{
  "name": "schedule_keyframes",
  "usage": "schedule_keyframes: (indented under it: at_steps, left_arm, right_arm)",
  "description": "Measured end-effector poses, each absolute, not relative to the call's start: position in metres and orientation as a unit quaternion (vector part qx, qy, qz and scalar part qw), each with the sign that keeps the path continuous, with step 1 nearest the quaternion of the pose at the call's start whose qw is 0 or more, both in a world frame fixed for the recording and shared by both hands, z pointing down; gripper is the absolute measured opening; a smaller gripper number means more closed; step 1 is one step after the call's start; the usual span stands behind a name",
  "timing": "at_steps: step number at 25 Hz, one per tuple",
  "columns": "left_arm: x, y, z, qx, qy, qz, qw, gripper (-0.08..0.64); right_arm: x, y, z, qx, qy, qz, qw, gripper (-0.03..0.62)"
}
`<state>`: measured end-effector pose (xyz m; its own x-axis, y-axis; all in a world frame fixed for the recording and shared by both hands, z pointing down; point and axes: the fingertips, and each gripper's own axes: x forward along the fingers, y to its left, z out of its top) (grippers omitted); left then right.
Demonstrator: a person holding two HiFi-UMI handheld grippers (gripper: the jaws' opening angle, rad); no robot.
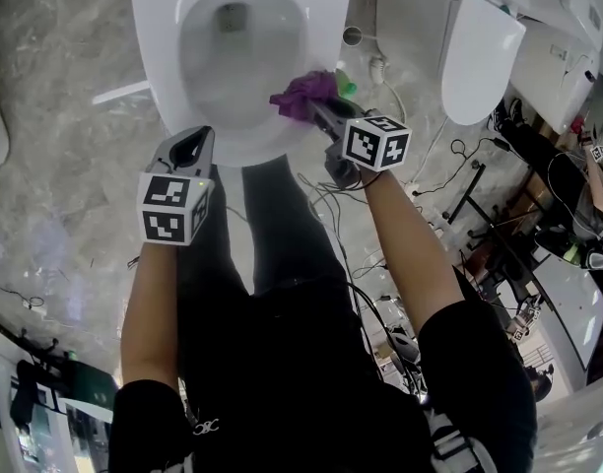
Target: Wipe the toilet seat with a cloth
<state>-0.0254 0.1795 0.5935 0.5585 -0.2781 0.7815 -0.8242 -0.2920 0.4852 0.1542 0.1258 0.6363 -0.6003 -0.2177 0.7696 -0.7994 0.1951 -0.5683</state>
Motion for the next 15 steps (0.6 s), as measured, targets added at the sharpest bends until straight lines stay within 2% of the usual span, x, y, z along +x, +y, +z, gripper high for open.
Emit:
schedule_keyframes:
  at_steps: [15]
  left_arm:
    - [-0.062, 0.183, 0.599, 0.742, -0.382, 0.282, 0.473, 0.008]
  right_arm:
    - [0.126, 0.206, 0.637, 0.331, -0.679, 0.579, 0.307, 0.055]
